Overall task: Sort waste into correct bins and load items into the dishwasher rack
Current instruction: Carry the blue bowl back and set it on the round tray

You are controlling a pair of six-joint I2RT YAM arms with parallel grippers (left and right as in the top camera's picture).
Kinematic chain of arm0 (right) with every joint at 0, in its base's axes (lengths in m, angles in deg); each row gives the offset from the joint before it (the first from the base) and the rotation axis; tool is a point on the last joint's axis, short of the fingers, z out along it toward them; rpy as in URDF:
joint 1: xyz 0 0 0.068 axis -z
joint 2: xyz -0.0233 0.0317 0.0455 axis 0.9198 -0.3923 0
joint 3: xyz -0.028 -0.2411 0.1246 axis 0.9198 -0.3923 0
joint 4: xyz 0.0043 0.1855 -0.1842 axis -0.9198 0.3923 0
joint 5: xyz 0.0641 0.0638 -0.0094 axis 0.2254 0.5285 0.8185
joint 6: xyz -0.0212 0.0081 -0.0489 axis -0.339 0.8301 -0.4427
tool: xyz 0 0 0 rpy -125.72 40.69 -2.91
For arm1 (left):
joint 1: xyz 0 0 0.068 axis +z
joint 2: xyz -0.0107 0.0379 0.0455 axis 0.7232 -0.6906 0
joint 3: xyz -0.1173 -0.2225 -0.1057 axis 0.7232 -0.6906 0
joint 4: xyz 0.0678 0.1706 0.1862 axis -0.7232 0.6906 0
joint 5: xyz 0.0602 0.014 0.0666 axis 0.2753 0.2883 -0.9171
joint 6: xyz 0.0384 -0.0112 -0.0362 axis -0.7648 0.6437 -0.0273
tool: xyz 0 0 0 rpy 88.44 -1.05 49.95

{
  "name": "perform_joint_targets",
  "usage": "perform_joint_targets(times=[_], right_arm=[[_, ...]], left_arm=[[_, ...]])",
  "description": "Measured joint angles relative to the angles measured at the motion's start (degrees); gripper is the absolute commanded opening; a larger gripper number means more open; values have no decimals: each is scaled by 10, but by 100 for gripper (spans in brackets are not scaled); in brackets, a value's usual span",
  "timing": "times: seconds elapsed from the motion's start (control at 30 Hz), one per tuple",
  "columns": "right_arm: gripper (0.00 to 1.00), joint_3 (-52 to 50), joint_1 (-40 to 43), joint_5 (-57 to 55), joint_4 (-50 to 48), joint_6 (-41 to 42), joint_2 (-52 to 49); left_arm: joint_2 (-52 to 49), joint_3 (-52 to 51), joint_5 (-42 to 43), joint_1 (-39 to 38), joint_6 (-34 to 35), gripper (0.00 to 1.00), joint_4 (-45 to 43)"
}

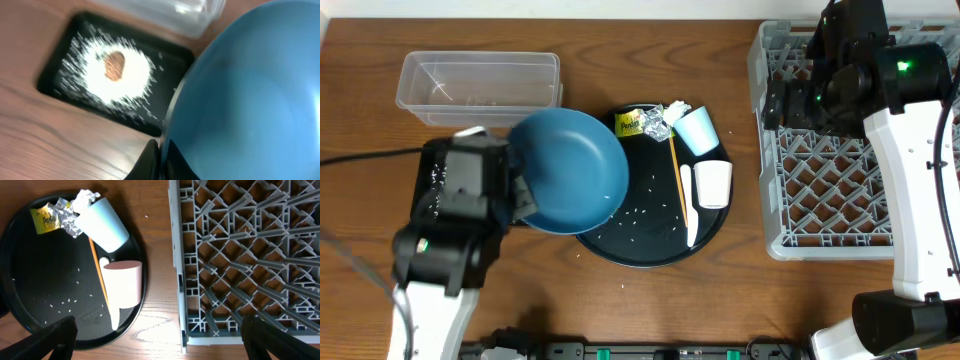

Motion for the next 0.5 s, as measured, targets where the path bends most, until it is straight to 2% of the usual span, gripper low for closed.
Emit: perform_joint_targets(times=[0.2,0.5], right_arm=[[99,0,0,0,0,0,0],[99,0,0,0,0,0,0]], left_arm=[[-101,0,48,0,41,6,1],[-221,0,106,-1,55,6,1]])
